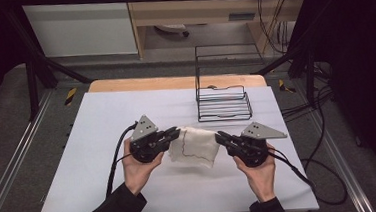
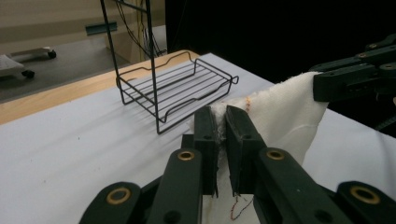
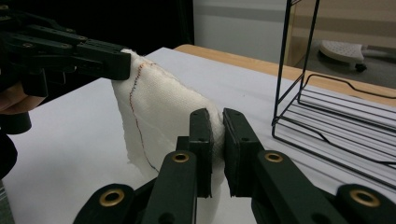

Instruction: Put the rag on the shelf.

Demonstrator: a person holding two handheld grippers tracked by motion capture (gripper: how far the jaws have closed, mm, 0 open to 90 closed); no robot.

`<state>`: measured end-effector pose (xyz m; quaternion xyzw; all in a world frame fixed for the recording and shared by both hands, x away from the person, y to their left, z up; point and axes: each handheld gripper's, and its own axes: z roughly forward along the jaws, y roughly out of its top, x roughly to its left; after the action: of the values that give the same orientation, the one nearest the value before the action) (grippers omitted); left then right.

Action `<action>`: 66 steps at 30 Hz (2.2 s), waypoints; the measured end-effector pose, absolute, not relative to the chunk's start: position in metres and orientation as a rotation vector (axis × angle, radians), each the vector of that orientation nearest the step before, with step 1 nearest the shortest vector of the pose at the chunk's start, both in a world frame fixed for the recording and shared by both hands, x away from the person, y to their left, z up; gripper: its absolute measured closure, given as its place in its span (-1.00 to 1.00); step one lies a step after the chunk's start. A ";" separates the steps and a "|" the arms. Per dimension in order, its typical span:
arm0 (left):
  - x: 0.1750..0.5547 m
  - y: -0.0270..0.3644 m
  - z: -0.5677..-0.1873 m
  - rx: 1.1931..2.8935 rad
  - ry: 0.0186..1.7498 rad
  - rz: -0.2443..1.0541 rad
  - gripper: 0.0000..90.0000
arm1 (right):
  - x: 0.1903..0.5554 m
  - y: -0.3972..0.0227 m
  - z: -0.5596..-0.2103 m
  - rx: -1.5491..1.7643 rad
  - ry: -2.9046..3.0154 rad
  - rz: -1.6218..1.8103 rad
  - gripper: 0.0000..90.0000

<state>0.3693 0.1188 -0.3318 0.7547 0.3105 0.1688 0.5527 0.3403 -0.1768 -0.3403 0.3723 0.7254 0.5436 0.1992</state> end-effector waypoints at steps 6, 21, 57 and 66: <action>0.372 0.114 -0.326 1.770 0.726 0.411 0.85 | 0.342 -0.180 -0.332 1.028 2.000 1.517 0.84; 0.383 0.099 -0.307 1.723 0.698 0.438 0.85 | 0.349 -0.192 -0.309 1.016 1.890 1.522 0.85; 0.410 0.069 -0.255 1.582 0.640 0.527 0.85 | 0.368 -0.210 -0.255 0.953 1.678 1.537 0.85; 0.417 0.061 -0.244 1.560 0.629 0.536 0.85 | 0.374 -0.216 -0.239 0.935 1.647 1.524 0.85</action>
<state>0.4173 0.0612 -0.2436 0.6827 0.2754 0.2344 0.6349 0.3742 -0.2158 -0.2392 0.3606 0.6352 0.5878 0.3477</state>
